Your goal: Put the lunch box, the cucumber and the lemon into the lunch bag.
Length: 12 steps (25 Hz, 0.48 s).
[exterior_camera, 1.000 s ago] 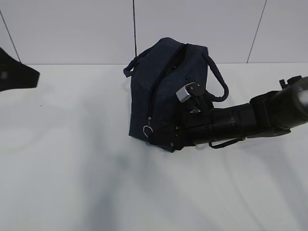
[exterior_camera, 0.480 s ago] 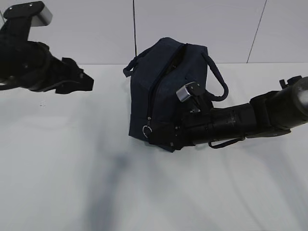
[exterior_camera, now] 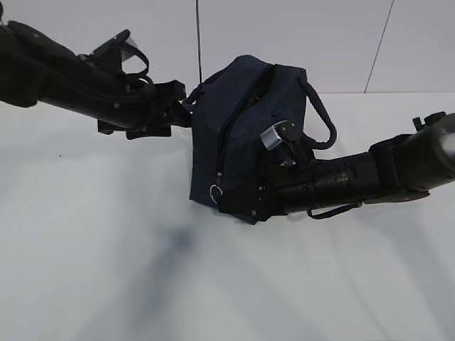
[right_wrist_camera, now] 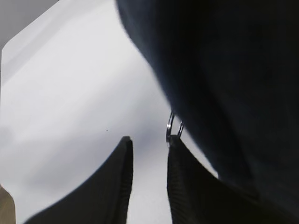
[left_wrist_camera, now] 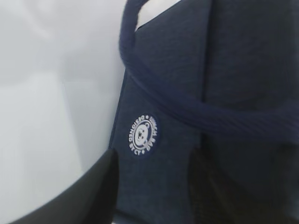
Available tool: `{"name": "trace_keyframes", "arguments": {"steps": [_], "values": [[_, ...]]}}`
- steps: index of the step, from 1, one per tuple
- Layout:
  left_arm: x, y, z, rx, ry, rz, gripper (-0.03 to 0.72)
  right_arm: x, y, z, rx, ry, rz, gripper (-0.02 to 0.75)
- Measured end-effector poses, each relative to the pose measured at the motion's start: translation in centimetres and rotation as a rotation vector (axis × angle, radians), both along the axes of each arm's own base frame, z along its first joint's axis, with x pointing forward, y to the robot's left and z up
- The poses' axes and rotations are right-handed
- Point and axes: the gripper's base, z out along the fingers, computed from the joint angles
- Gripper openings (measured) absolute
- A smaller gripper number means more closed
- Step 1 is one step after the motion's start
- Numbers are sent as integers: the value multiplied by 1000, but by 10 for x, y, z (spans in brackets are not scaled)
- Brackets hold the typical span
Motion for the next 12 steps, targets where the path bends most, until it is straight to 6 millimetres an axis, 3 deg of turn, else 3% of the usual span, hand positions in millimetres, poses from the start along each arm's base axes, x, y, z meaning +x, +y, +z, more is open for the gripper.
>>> {"name": "trace_keyframes", "arguments": {"steps": [6,12], "values": [[8,-11,-40,-104,162,17,349,0,0,0,3,0,2,197],[8,-15,-42,-167,202,27,349,0,0,0,4,0,3,197]]}}
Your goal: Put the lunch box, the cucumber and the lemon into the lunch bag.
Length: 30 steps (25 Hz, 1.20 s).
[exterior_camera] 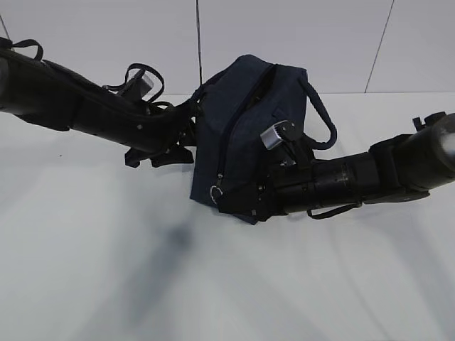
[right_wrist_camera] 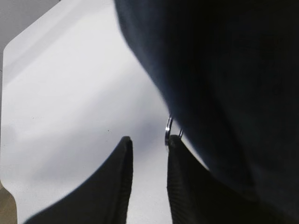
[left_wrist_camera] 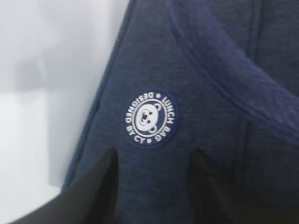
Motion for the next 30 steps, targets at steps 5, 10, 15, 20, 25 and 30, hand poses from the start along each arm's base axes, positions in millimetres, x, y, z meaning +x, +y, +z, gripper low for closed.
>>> {"name": "trace_keyframes", "arguments": {"steps": [5,10,15,20,25,30], "values": [[-2,-3,2,-42,23,-11,349,1,-1,-1,-12,0,-8,202],[-4,-6,4,-100,51,-14,349,2,-2,-2,-31,0,-20,276],[-5,-9,7,-156,76,-15,349,2,-2,-3,-32,0,-20,357],[-11,-24,9,-197,92,-25,349,2,-2,-4,-45,1,-30,362],[-17,-37,11,-225,105,-32,349,4,-4,-6,-77,3,-51,362],[-17,-38,9,-251,121,-14,349,7,-5,-5,-88,-6,-61,297]]}}
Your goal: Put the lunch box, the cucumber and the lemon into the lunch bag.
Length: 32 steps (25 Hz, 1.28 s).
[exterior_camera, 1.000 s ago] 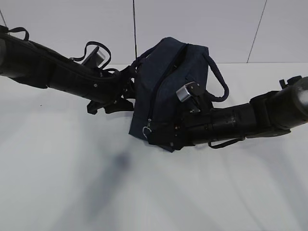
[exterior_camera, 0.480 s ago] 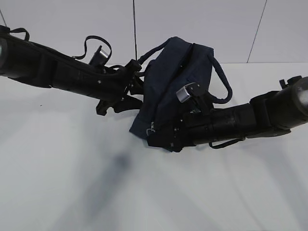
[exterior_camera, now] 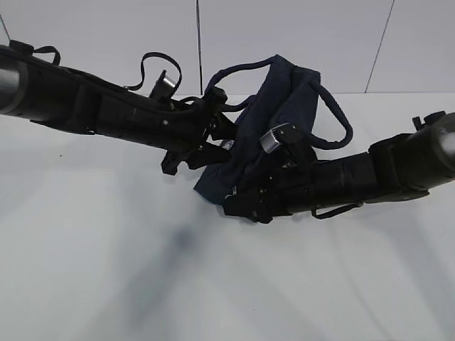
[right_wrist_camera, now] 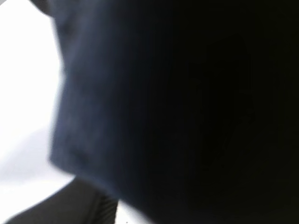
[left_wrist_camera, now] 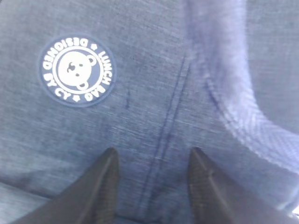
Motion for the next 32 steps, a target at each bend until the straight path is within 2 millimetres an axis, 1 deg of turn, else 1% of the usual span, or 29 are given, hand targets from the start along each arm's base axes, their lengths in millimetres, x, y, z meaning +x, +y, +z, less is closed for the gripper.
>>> {"name": "trace_keyframes", "arguments": {"steps": [3,6,9,15,32], "values": [[0,-1,-4,-16,19,5,349,2,0,1,-5,-7,-5,235],[1,-1,-4,-27,27,11,349,4,0,1,-8,-11,-7,212],[1,-2,-4,-40,32,14,349,4,3,0,-21,-15,-7,208],[1,-2,-2,-59,40,20,349,1,14,-2,-71,-31,1,204],[1,-3,-1,-74,45,22,318,1,12,-6,-139,-53,7,203]]}}
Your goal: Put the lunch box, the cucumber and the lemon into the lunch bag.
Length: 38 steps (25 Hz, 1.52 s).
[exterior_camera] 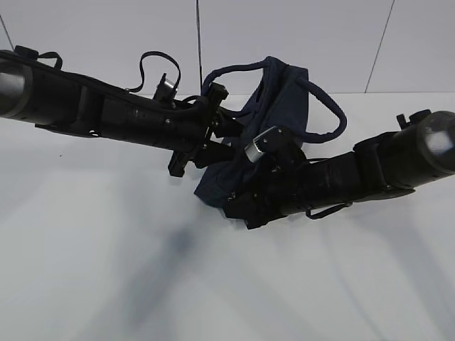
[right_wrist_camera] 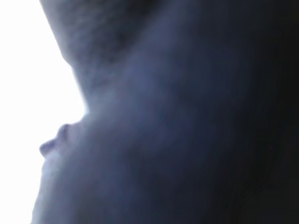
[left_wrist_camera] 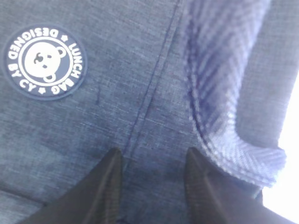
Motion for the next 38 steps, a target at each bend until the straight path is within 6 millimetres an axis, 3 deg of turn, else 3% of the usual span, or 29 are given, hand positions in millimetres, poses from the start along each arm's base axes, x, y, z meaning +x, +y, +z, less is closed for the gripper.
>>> {"name": "trace_keyframes", "arguments": {"steps": [6,10,13,38], "values": [[0,0,0,-1,1,1,317,1,0,0,-7,-4,1,192],[0,0,0,-3,1,2,317,1,0,0,-19,-9,11,82],[0,0,0,-7,3,4,317,0,-1,-1,-36,-12,27,44],[-1,-1,1,-13,2,-3,317,-12,0,-3,-40,131,83,1]]}}
